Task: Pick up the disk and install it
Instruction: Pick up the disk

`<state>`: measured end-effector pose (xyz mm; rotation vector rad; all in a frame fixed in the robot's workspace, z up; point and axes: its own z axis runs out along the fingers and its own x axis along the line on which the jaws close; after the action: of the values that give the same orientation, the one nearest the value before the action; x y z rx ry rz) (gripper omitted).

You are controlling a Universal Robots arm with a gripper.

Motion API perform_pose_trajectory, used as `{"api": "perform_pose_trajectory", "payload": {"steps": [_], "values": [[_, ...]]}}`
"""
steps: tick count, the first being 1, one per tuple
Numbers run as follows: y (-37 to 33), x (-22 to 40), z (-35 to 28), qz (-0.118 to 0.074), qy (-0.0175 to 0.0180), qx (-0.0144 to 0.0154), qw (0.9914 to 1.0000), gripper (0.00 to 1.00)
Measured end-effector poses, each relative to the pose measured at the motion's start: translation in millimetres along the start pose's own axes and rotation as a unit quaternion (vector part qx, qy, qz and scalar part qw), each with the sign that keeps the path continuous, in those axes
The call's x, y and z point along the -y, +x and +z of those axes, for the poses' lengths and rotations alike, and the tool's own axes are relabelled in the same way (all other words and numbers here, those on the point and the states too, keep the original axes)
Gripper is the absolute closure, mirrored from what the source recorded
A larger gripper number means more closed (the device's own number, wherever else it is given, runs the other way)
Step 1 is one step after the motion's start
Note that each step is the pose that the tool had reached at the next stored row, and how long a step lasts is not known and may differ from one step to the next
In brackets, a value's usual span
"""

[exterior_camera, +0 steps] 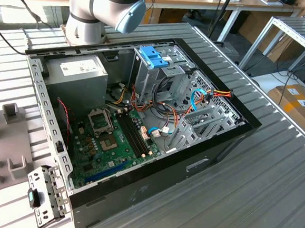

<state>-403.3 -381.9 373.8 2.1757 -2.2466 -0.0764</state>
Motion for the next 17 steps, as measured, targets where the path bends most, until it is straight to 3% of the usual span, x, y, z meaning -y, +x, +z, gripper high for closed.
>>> {"api": "perform_pose_trajectory", "payload": {"steps": [17], "values": [[-3.4,0.0,2.2,0.000,0.0000,0.0000,1.00000,0.34]]}}
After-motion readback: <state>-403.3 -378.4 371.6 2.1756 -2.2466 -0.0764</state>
